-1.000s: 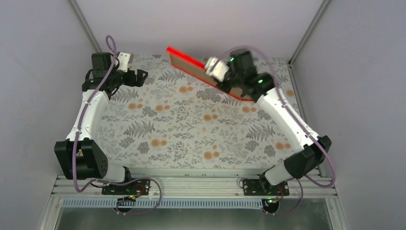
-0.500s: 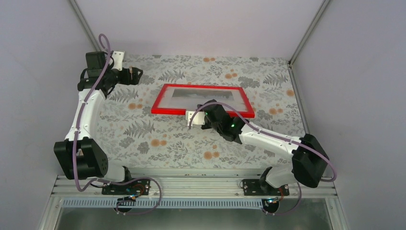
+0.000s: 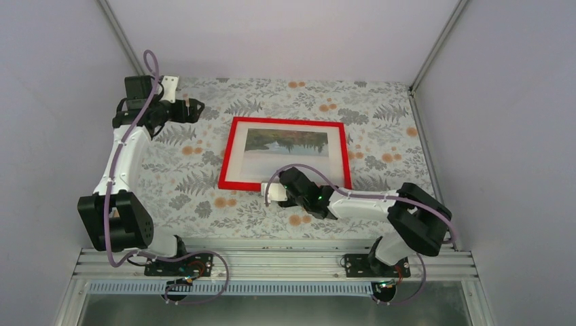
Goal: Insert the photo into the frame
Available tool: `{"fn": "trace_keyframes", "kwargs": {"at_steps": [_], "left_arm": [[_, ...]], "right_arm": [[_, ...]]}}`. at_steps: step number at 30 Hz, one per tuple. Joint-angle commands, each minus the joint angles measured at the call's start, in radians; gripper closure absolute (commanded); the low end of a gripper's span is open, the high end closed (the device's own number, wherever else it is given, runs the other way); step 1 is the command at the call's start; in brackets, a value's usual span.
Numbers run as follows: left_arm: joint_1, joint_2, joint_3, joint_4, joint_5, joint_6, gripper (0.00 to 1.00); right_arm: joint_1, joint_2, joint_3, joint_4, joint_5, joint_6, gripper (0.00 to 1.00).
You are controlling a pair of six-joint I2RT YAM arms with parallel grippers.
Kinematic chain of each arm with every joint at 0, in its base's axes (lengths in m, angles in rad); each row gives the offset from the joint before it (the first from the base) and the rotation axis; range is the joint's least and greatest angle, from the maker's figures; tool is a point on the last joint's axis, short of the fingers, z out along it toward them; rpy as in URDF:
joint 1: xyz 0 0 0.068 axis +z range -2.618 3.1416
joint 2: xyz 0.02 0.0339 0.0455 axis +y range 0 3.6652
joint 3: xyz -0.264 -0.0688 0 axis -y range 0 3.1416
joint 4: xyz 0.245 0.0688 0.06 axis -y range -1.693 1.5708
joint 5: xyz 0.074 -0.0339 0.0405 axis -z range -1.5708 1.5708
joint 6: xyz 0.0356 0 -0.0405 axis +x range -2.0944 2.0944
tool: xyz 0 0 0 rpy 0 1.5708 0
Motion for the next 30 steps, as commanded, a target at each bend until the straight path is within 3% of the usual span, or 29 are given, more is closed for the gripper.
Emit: {"fn": "trace_keyframes", "kwargs": {"at_steps": [1, 5, 10, 16, 22, 30], "left_arm": [[0.007, -0.031, -0.022, -0.014, 0.016, 0.020, 0.00], [0.007, -0.039, -0.037, -0.004, 0.013, 0.013, 0.00], [0.007, -0.046, -0.041, -0.002, 0.008, 0.046, 0.00], [0.000, -0.064, -0.090, -0.028, 0.045, 0.160, 0.00], [-0.052, -0.115, -0.210, -0.095, 0.099, 0.386, 0.00], [-0.307, -0.247, -0.453, -0.068, -0.051, 0.537, 0.00]], "right_arm": [[0.015, 0.027, -0.013, 0.117, -0.036, 0.082, 0.29], [0.016, 0.034, 0.006, 0.056, -0.116, 0.122, 0.15], [0.007, 0.035, 0.089, -0.139, -0.267, 0.170, 0.00], [-0.152, 0.043, 0.302, -0.420, -0.586, 0.198, 0.00], [-0.356, 0.122, 0.496, -0.561, -0.761, 0.247, 0.00], [-0.612, 0.421, 0.796, -0.665, -0.879, 0.284, 0.00]]}}
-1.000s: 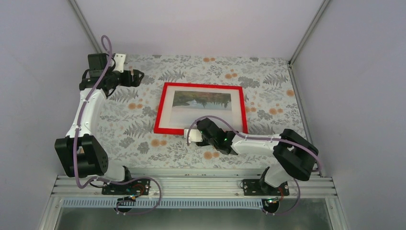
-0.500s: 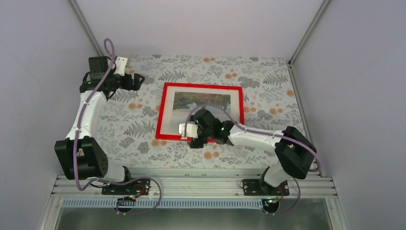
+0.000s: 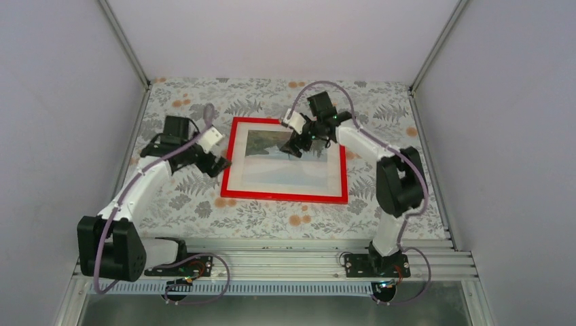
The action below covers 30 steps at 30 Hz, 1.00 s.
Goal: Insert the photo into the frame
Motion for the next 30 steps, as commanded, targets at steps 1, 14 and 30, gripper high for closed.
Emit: {"fn": "trace_keyframes", "kwargs": {"at_steps": [1, 14, 30], "left_arm": [[-0.142, -0.071, -0.120, 0.013, -0.099, 0.127, 0.00], [-0.430, -0.119, -0.390, 0.271, -0.446, 0.260, 0.00], [-0.471, 0.112, -0.412, 0.611, -0.784, 0.204, 0.00]], "right_arm": [[-0.124, 0.179, 0.187, -0.125, -0.126, 0.053, 0.00], [-0.296, 0.614, 0.682, -0.269, -0.194, 0.139, 0.00], [-0.401, 0.624, 0.546, -0.362, -0.297, 0.075, 0.00]]}}
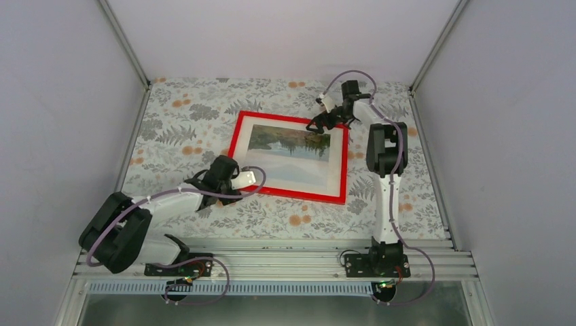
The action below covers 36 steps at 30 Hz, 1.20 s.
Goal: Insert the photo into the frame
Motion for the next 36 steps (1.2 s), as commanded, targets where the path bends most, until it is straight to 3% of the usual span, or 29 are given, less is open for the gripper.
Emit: {"fn": "trace_keyframes", "kwargs": {"at_steps": [1, 8, 19, 26, 36], "left_arm": [[0.057, 0.094, 0.057, 0.110, -0.104, -0.040, 0.00], [0.208, 0.327, 0.293, 0.081, -0.045, -0.143, 0.00], [0.243, 0.700, 0.780, -0.120, 0.162, -0.305, 0.00], [0.235, 0.873, 1.064, -0.282, 0.449, -0.290, 0.00], [0.214, 1.088, 1.375, -0.425, 0.468, -0.295, 0.00]], "right_arm": [[-0.043, -0.051, -0.126, -0.110, -0.084, -0.058, 0.00], [-0.064, -0.246, -0.467, -0.174, -0.116, -0.197, 0.00], [-0.046, -0.531, -0.893, -0.272, -0.106, -0.380, 0.00], [0.116, -0.587, -1.004, -0.187, -0.116, -0.329, 0.00], [0.362, -0.547, -0.964, -0.050, -0.159, -0.164, 0.00]]}}
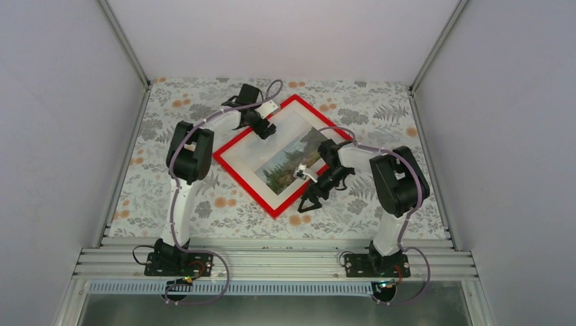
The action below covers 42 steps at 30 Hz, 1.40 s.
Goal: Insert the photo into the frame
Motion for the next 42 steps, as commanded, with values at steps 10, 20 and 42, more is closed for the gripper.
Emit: {"fn": "trace_keyframes", "kwargs": {"at_steps": [10, 20, 42], "left_arm": [[0.116, -0.231, 0.042, -0.116, 0.113, -0.116, 0.00], [0.191, -0.745, -0.664, -0.088, 0.088, -0.056, 0.00], [0.259, -0.776, -0.974, -0.071, -0.074, -0.005, 0.16]], "right_arm": [[0.038, -0.004, 0.230, -0.016, -0.064, 0.040, 0.00], [-0.280, 0.197, 0.644, 0.113, 0.090, 0.263, 0.00], [-0.390, 0.561, 0.862, 0.141, 0.151, 0.404, 0.00]]}}
